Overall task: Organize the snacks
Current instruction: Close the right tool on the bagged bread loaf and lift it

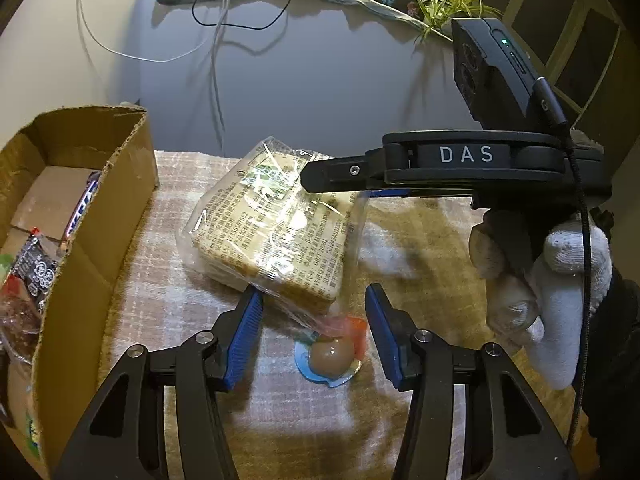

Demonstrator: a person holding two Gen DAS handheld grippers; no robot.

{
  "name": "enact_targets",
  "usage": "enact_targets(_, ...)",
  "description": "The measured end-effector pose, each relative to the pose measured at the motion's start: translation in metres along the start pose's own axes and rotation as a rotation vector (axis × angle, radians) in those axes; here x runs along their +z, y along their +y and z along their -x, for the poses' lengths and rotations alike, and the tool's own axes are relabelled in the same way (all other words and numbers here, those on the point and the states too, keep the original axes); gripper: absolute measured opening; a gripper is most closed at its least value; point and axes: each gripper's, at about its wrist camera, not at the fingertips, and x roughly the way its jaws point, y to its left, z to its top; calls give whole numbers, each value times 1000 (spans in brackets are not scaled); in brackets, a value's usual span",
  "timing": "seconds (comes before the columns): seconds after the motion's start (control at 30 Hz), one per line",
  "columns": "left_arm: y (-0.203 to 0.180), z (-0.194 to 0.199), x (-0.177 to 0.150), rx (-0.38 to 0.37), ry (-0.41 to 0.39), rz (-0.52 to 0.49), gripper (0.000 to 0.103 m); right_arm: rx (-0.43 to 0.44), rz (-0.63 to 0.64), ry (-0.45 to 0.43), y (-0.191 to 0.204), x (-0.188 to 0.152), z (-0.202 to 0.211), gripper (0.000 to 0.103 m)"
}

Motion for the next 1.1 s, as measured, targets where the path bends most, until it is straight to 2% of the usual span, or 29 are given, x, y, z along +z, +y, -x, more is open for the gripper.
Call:
enact_targets(0.3,-12,16,-11,35,-35,-85,51,-22,44,-19,12,-12,12,55)
enact_targets(0.53,-14,24,-15,50,-59,-98,50,-34,76,-37,23,-23,28,55)
enact_targets(0.83,-23,59,-16,66,-134,-118,50,-41,129,-99,48,-24,60,55)
enact_targets(1.1,-11,98,-20,91,-203,-106,50,-36,189,-138,88,-18,76,55)
